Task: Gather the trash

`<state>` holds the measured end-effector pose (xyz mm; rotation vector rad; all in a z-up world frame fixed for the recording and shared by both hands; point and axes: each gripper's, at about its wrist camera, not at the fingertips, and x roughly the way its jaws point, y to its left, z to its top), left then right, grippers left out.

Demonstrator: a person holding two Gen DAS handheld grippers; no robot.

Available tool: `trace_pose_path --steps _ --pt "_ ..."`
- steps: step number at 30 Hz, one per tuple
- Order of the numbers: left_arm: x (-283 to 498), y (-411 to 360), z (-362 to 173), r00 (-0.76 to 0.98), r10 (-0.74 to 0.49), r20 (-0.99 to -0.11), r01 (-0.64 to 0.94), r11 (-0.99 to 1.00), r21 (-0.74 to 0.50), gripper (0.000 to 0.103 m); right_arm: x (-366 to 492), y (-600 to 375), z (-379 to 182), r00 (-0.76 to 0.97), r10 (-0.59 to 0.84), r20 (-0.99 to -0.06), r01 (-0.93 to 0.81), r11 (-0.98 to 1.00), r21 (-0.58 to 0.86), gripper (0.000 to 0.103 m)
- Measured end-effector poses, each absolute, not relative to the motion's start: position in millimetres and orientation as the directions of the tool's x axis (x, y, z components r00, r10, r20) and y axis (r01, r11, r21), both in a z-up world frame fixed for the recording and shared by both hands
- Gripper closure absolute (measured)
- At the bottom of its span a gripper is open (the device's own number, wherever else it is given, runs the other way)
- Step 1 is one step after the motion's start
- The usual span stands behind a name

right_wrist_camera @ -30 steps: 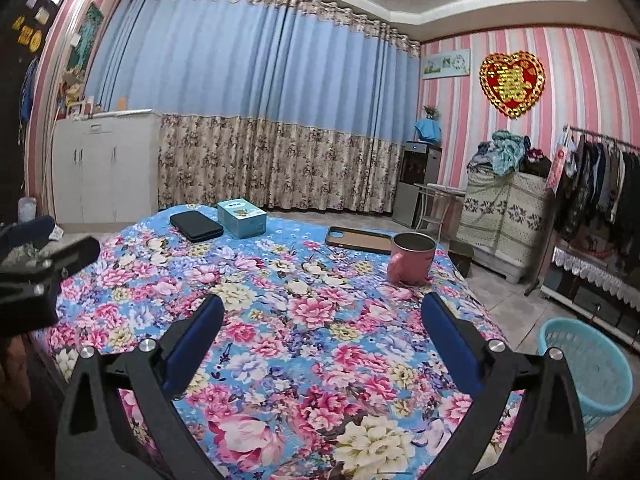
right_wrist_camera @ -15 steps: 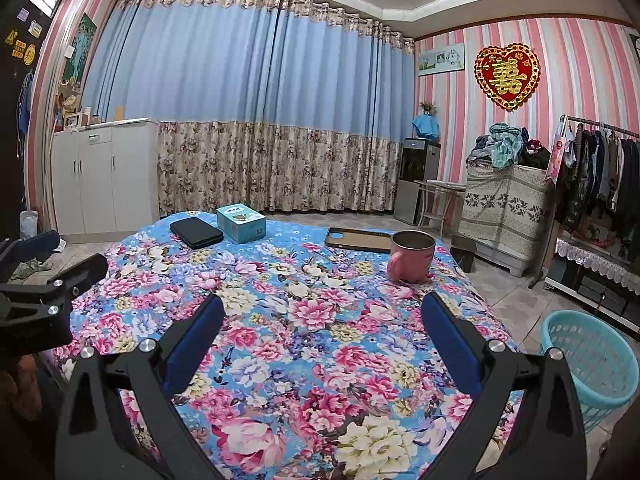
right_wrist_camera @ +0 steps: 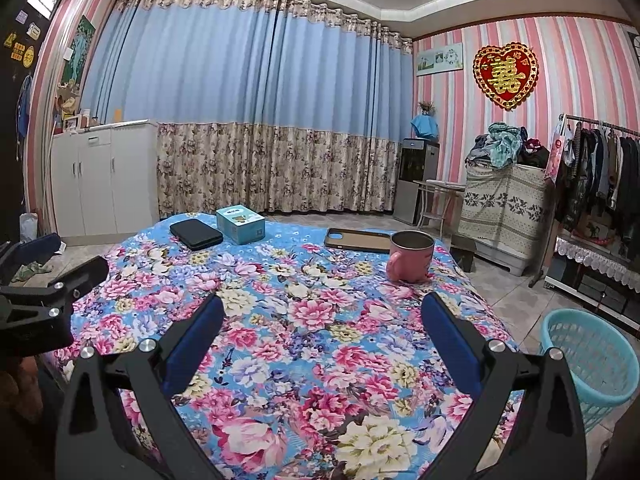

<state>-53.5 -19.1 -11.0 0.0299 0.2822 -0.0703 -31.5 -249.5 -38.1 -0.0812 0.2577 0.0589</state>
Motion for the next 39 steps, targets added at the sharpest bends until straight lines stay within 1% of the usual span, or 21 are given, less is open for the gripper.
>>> trace_pose_path --steps 39 --pt "-56.0 -20.7 -11.3 0.958 -0.067 -0.278 0.077 0.997 0.024 0.005 -32.9 -249.2 -37.7 0.965 0.047 -0.257 -0.066 0.996 -0.066 0.006"
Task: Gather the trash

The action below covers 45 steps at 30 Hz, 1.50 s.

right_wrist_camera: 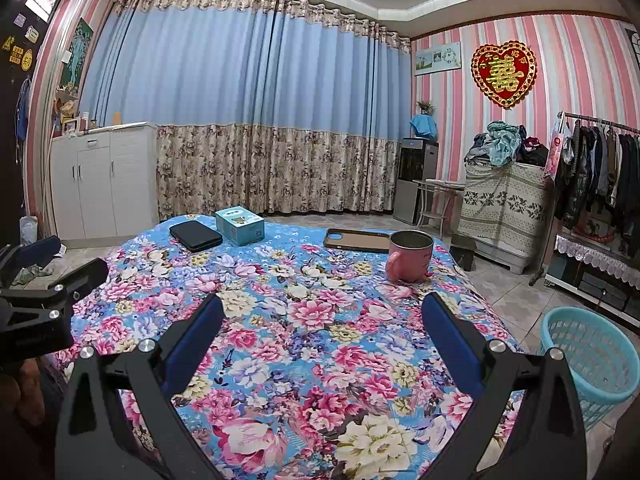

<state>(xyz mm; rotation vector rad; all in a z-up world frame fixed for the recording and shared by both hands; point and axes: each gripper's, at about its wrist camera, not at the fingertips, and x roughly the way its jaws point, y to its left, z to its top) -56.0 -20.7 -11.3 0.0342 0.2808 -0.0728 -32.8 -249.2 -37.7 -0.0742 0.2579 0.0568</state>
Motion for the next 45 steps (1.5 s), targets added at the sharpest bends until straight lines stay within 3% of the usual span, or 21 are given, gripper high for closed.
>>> trace_pose_path --steps 45 --pt "-51.5 -20.6 -10.8 0.956 -0.063 -0.287 0.074 0.997 0.026 0.005 -32.5 -248.3 -38.0 0.965 0.047 -0.259 -0.066 0.996 -0.065 0.006"
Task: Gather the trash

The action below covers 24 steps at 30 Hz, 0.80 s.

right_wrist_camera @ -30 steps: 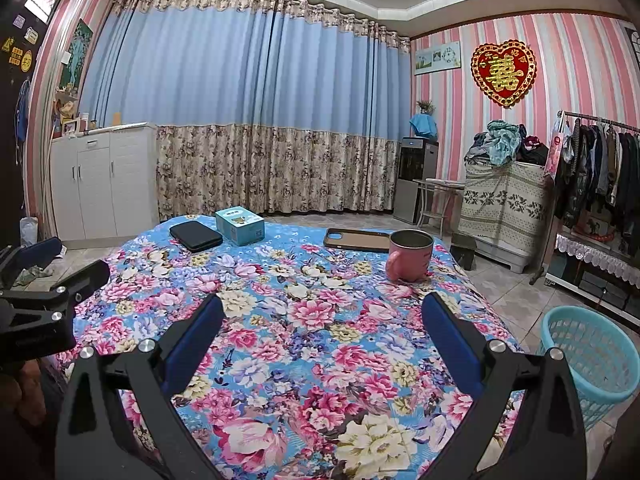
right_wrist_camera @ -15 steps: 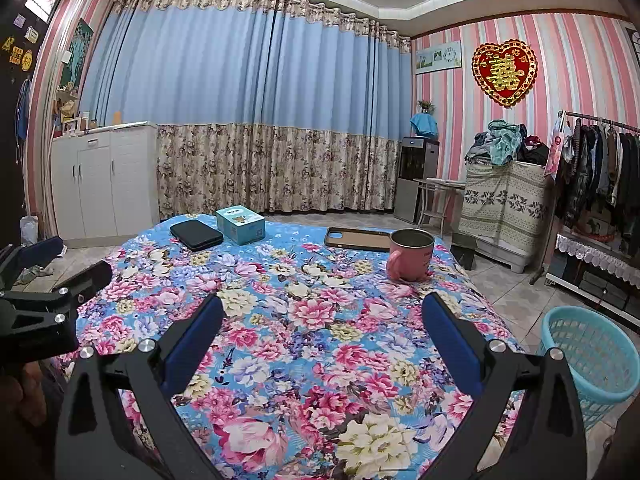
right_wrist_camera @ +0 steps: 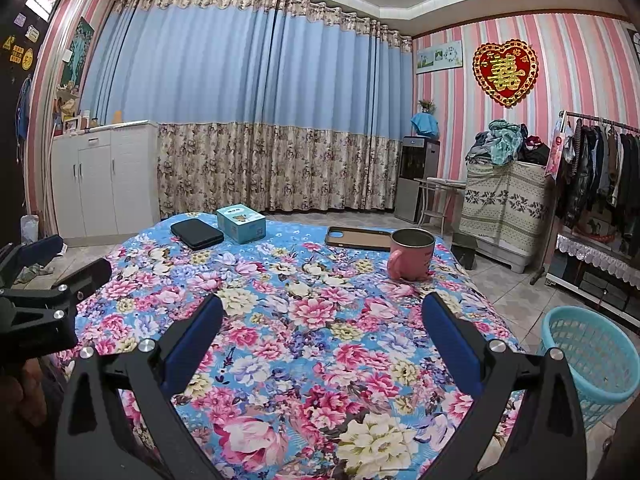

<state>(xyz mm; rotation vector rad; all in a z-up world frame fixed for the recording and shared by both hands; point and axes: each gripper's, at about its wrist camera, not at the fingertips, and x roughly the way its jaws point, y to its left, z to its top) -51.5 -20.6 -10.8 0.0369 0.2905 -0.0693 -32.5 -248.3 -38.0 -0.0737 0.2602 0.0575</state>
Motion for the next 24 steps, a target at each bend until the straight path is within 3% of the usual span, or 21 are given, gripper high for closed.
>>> trace_pose_path --steps 24 --pt "-50.2 -20.4 -11.8 0.955 -0.062 -0.289 0.071 0.997 0.023 0.005 -33.8 -245.7 -39.8 0.964 0.049 -0.261 -0.068 0.996 -0.064 0.006"
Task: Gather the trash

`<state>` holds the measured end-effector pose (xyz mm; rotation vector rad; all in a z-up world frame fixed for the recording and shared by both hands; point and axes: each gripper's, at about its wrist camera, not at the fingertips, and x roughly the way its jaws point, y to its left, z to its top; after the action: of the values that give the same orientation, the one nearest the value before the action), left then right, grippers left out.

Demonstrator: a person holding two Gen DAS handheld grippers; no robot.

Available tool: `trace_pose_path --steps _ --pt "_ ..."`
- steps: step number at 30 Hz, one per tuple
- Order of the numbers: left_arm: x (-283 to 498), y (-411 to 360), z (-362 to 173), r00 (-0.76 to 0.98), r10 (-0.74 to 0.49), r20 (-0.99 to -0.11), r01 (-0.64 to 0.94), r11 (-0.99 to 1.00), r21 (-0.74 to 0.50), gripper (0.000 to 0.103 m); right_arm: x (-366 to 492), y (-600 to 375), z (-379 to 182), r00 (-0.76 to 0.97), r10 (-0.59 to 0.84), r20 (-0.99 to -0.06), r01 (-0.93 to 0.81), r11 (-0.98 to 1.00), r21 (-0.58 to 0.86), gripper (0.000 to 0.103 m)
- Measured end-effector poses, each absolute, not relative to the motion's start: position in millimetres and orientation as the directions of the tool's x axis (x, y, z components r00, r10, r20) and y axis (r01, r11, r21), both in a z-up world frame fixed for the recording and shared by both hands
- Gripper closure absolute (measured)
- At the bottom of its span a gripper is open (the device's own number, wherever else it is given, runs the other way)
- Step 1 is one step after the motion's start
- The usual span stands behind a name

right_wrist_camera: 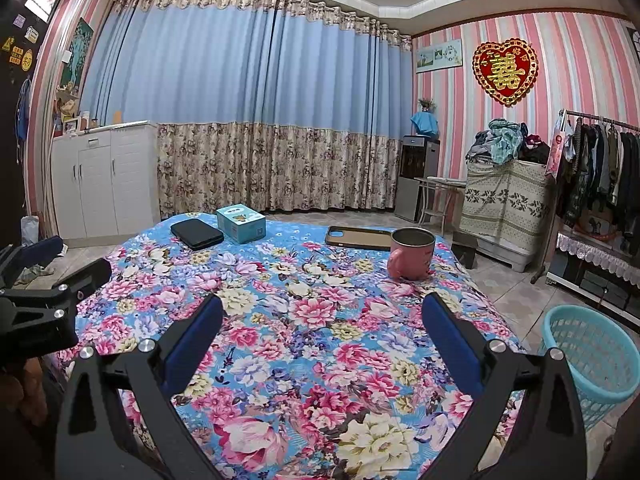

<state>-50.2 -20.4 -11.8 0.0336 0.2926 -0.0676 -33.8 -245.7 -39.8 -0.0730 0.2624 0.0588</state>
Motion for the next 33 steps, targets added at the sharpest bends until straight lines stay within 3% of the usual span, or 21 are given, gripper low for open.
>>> trace_pose_path --steps 33 --pt "-49.9 -20.4 -12.2 0.955 -0.06 -0.291 0.071 0.997 0.027 0.005 -33.2 -244.9 -40.2 0.964 0.05 -0.262 -0.067 0.996 -0.059 0.006"
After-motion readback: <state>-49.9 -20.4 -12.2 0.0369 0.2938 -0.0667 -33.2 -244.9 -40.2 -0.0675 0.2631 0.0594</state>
